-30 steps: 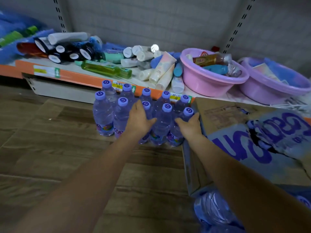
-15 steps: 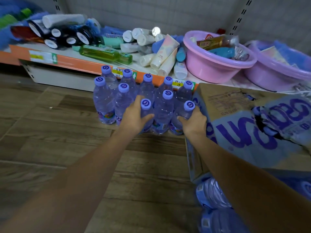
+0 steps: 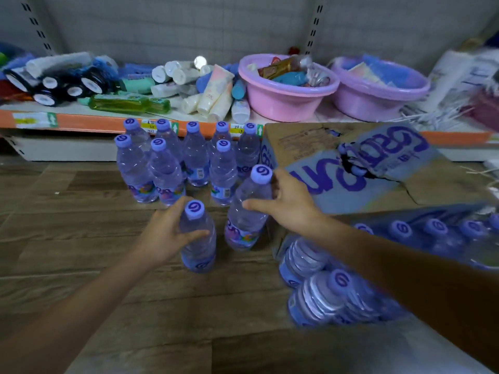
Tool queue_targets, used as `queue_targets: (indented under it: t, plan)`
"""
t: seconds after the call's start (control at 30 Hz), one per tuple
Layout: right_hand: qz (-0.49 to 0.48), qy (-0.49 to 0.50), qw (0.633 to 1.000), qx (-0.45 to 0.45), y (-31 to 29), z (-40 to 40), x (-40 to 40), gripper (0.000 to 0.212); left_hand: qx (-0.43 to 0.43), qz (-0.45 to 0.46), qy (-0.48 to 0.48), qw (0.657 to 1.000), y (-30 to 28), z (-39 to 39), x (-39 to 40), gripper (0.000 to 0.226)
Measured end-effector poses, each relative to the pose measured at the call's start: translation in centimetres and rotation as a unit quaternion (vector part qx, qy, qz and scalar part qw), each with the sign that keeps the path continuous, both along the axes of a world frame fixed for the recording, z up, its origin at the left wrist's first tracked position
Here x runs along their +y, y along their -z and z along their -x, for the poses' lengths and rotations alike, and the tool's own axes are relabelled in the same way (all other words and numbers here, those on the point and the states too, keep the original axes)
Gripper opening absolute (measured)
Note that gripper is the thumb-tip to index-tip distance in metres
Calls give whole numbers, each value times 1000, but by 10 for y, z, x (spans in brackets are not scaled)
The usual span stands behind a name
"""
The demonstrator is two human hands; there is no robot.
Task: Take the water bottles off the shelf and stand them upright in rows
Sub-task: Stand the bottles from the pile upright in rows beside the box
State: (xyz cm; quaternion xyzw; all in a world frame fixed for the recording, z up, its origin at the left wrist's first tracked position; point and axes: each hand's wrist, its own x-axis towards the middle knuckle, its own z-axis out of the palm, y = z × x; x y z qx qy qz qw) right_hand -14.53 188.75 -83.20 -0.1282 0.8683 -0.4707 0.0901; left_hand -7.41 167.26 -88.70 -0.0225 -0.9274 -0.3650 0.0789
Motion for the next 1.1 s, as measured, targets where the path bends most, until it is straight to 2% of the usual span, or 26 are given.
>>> queue_targets:
  t: [0.13,0.23,0.3,0.33,0.43,0.47,0.53,0.63,0.77,0.83,0.93,1.03,1.1]
  plan:
    - [74,8,996,47,-72,-15,55,49,19,-52,14,998,-48,-25,32,37]
    - [124,34,988,82,-133,-27,116,27,58,-79,35,995,-101,-27,61,42]
    - [131,77,983,103,-162,-33,162,24,84,-71,64,992,-138,-24,87,43]
    - [126,100,981,111,-171,-35,186,29,99,-76,81,989,-154,-21,102,41]
    - [121,156,972,132,-179,-40,255,69,124,-159,145,969,-194,-12,164,44]
    - [120,175,967,141,-175,-42,279,65,114,-193,176,959,-202,-8,189,48]
    - [113,207,959,155,-157,-47,324,45,77,-239,225,942,-211,-1,244,53]
    - [94,261,948,153,-123,-54,383,46,43,-268,263,926,-206,11,327,45]
    - [72,340,930,121,-64,-70,451,50,21,-196,261,945,-167,26,430,38]
    - [53,359,926,106,-35,-75,471,59,-4,-180,238,955,-137,32,465,34]
    - [82,362,924,85,1,-75,483,47,-36,-128,176,975,-90,36,497,40]
    - [72,341,935,69,28,-69,479,57,-80,-60,131,986,-57,36,515,45]
    - [71,320,943,59,44,-62,473,48,-98,6,118,988,-46,37,522,42]
